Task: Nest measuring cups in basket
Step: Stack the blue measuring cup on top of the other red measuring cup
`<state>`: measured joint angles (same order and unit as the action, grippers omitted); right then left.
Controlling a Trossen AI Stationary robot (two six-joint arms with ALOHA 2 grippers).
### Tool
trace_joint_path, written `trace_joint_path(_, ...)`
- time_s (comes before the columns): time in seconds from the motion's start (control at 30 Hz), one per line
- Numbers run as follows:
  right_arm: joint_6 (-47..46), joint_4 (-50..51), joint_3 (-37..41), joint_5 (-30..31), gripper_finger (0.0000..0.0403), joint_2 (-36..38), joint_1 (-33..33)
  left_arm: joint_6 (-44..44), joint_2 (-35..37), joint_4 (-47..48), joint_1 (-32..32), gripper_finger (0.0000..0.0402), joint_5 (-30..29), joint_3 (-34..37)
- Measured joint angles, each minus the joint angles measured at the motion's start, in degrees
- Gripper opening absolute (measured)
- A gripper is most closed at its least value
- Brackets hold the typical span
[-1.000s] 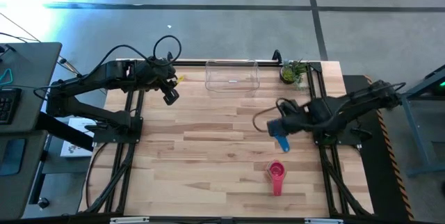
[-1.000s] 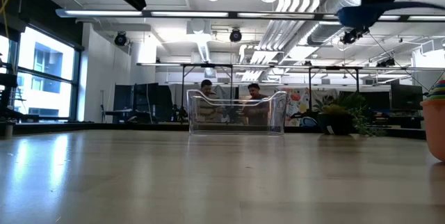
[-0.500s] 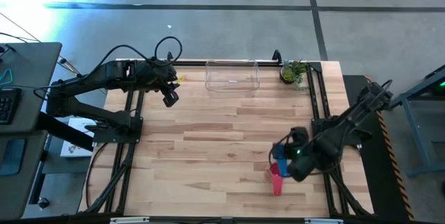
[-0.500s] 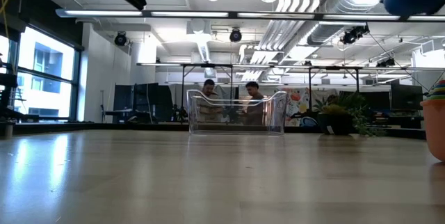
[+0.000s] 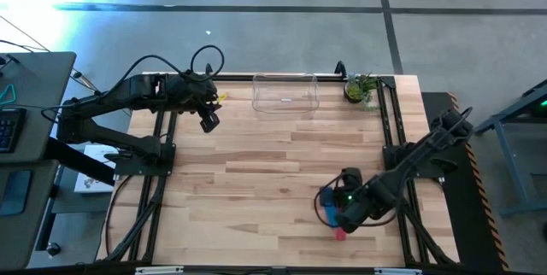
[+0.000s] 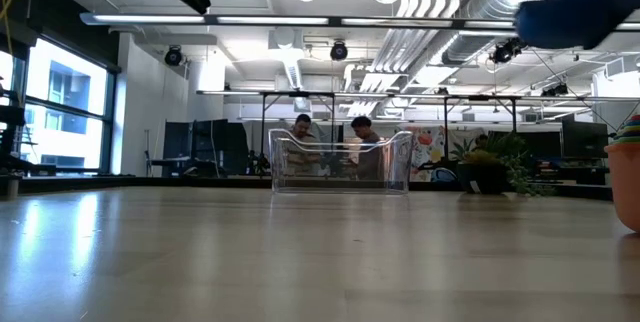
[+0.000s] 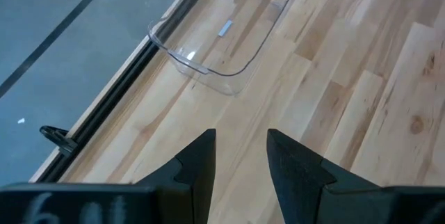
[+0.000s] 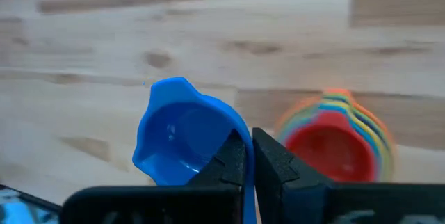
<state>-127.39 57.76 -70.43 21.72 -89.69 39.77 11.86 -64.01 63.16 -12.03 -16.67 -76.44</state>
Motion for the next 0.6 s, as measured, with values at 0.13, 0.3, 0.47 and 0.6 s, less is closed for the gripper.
trace_joint_path(0.13, 0.1, -2.0, 0.0, 2.2, 0.0000, 0.0, 0.0, 0.0, 0.0, 0.0, 0.0, 0.0117, 0.0, 0.0)
trace_joint_path(0.3, -0.1, -1.7, 0.0, -3.5, 0.0000, 0.0, 0.1, 0.0, 0.0, 0.0, 0.0, 0.0117, 0.0, 0.0)
trace_joint_path(0.47, -0.3, -1.1, 0.0, -6.5, 0.0000, 0.0, 0.6, 0.1, 0.0, 0.0, 0.0, 0.0117, 0.0, 0.0)
trace_joint_path(0.6, -0.6, 4.2, 0.0, -10.9, 0.0000, 0.0, 0.8, 0.1, 0.0, 0.0, 0.0, 0.0117, 0.0, 0.0)
